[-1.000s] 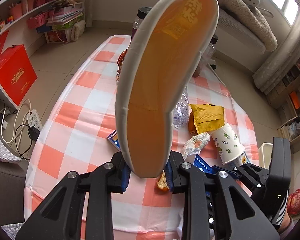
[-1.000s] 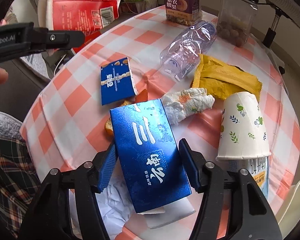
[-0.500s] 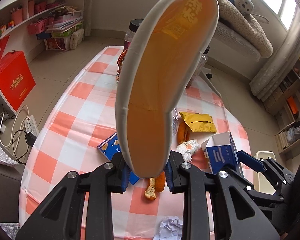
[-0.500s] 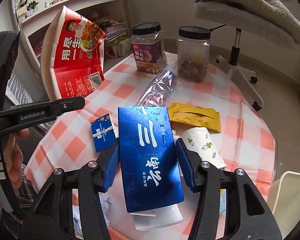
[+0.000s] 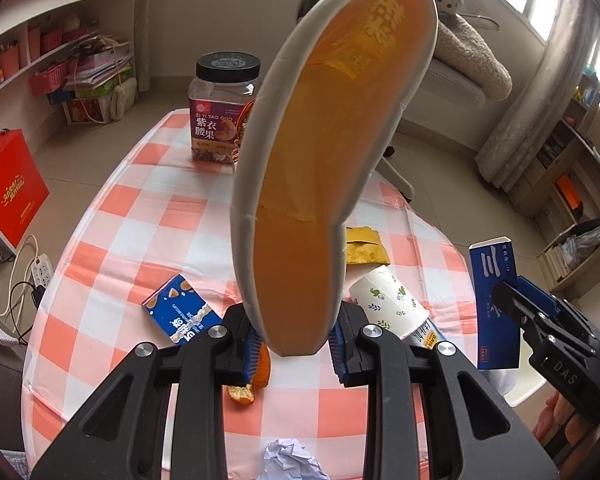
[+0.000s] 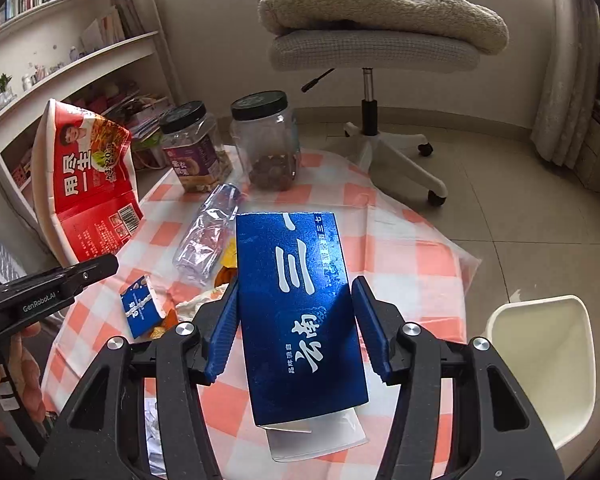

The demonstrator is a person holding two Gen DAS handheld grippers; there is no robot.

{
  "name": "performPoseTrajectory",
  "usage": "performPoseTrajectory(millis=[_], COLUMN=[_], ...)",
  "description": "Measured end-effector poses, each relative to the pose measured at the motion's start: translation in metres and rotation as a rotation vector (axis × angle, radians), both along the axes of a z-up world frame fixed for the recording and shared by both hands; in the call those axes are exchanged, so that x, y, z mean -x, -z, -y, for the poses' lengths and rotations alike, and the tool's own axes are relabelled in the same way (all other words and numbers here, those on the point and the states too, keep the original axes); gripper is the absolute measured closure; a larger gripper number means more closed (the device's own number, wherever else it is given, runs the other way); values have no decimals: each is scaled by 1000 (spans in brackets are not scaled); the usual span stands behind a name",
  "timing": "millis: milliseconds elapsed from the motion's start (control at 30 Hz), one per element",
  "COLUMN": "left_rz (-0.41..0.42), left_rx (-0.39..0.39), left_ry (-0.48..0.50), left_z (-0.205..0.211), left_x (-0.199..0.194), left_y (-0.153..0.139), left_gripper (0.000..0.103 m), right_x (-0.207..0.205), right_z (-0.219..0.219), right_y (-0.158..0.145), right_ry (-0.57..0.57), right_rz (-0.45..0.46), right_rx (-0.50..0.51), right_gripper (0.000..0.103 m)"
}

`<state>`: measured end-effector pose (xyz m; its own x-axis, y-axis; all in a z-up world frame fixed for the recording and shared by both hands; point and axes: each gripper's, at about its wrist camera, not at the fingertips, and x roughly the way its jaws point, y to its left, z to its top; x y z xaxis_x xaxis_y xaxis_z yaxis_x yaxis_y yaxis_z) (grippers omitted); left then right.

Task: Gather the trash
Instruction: 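Grasp the dark blue box with the right tool while the left tool holds the red bowl up, then carry the dark blue box over the white bin and open the right tool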

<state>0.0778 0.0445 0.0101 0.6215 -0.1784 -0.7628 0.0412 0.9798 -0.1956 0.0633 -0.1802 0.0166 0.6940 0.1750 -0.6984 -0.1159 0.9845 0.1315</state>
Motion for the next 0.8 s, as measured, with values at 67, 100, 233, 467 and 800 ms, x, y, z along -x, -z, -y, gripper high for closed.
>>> performPoseTrajectory(millis=[67,100,233,467,800], left_rz=[2,3,9,10,20], left_rx=[-2,-2,0,4,10], left_ry=[12,17,39,101,272], left_z=[7,10,24,54,127], left_x=[1,1,1,3,14], left_y=[1,1,2,4,5], left_gripper=[75,75,75,75,75], right_x=[3,5,12,28,55], right_z=[14,21,53,113,174], right_y=[-1,-2,-2,2,0], right_ry=[39,60,149,324,540], right_rz=[4,4,-9,-42,-54], right_rx=[18,22,46,105,209], right_gripper=[51,51,51,51,47])
